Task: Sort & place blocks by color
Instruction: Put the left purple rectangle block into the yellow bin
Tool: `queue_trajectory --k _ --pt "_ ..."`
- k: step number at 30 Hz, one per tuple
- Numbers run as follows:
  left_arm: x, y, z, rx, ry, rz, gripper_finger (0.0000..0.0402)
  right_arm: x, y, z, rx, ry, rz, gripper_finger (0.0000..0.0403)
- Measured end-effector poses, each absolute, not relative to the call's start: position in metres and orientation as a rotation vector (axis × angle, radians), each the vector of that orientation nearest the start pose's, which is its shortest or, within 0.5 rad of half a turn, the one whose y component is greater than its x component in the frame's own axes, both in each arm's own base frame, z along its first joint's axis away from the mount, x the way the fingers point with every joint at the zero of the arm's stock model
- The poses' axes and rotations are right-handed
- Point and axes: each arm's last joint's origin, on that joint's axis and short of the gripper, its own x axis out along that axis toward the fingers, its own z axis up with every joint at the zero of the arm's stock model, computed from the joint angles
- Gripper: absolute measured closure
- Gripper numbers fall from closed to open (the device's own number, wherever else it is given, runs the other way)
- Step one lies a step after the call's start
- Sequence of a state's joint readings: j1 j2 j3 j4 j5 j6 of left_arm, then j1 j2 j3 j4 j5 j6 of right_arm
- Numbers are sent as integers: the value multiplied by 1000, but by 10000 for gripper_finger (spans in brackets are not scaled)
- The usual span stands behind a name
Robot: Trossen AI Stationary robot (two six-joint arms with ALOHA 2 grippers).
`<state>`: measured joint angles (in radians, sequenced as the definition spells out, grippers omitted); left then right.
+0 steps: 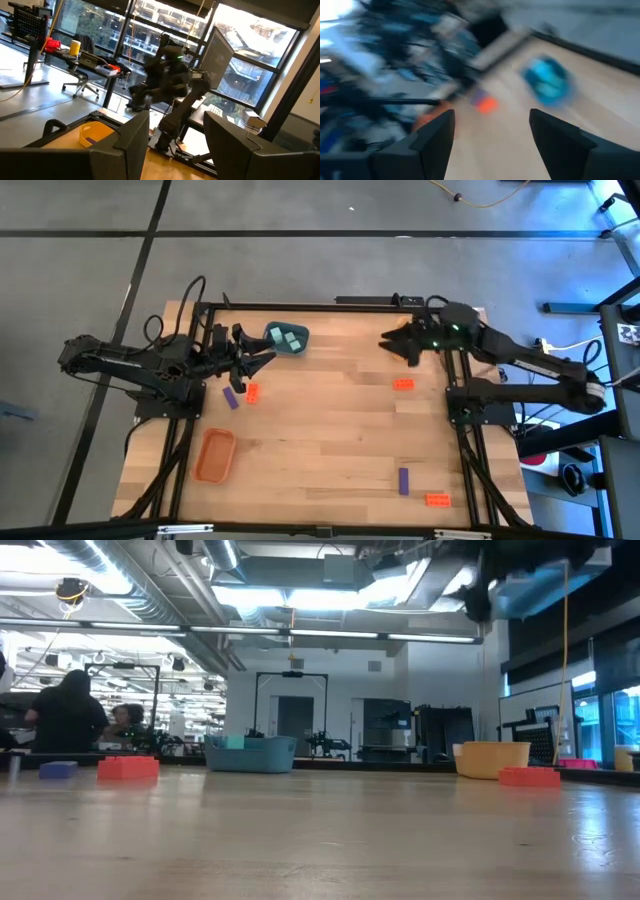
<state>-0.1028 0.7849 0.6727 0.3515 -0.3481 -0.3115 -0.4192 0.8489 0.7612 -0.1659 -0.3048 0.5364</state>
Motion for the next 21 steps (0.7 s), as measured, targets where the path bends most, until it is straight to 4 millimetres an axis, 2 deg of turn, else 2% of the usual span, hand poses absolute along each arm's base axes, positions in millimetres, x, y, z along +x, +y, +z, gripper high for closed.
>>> queue_trajectory --k 4,9,21 --pt "176 -8 345 -362 -269 206 222 180 -38 339 470 33 -9 144" --pt "176 -8 345 -354 -268 208 222 185 -14 343 230 -1 93 144" --pt "176 -8 345 -355 -268 209 222 185 -9 343 225 -6 79 144"
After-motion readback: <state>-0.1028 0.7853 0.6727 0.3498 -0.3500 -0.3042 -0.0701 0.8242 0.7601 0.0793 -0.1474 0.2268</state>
